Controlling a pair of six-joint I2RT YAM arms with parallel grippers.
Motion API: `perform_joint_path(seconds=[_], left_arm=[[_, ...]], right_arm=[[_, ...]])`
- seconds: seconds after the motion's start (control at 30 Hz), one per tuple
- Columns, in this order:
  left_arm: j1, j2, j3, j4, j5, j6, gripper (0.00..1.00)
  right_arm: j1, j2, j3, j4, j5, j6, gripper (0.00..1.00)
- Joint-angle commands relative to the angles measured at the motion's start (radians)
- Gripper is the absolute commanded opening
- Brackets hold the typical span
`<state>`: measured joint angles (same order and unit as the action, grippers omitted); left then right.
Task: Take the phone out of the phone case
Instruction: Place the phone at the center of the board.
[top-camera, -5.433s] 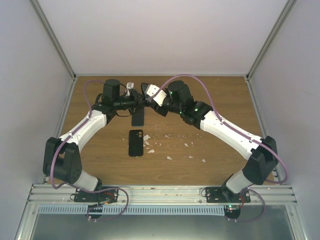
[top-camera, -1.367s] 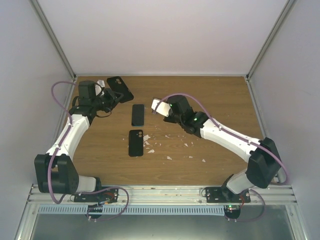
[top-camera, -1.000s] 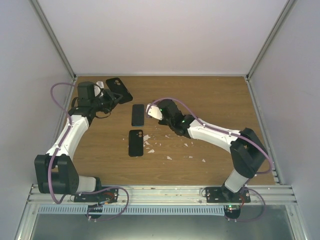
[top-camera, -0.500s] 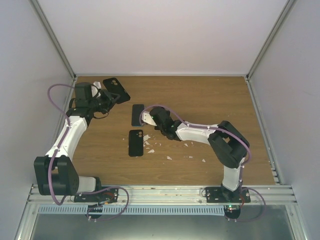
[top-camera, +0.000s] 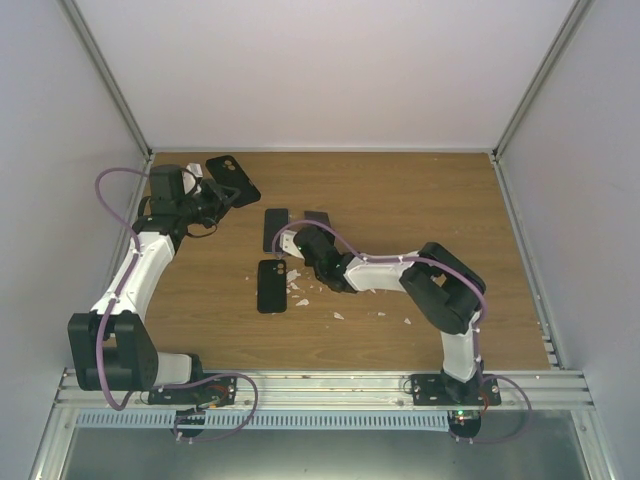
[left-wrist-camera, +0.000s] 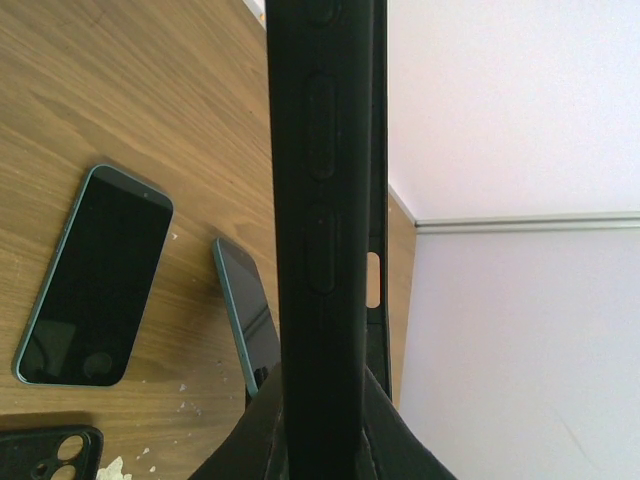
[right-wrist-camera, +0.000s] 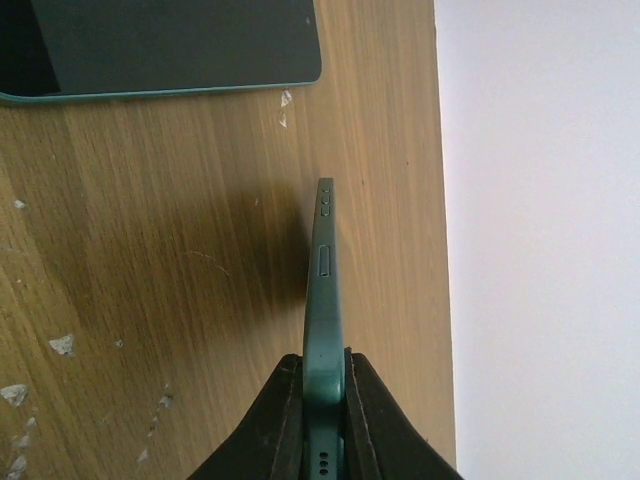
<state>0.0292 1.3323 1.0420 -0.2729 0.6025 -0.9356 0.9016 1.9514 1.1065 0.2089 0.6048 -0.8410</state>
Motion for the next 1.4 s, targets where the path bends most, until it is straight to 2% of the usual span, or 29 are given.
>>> perform_joint_path(seconds=[0.0,0.47,1.0,1.2,1.37], left_arm=[[0.010,-0.019,-0.004,0.051,0.012,-0.012,0.00],[0.010,-0.017,0.000,0.049,0.016,-0.015,0.00],[0.011,-0.016,0.000,0.048,0.017,-0.010,0.00],[0.010,-0.013,0.002,0.048,0.020,-0.014,0.00],[0.010,-0.012,0.011,0.048,0.024,-0.011,0.00]], right_arm=[[0.028,0.033,-0.031,0.012,-0.002,0.029,0.04],[0.049,0.071,-0.048,0.018,-0.006,0.061,0.20],[0.049,0.065,-0.010,-0.123,-0.099,0.149,0.38],[0.049,0.040,-0.002,-0.165,-0.126,0.160,0.50],[0.035,-0.014,0.042,-0.301,-0.214,0.227,0.65]])
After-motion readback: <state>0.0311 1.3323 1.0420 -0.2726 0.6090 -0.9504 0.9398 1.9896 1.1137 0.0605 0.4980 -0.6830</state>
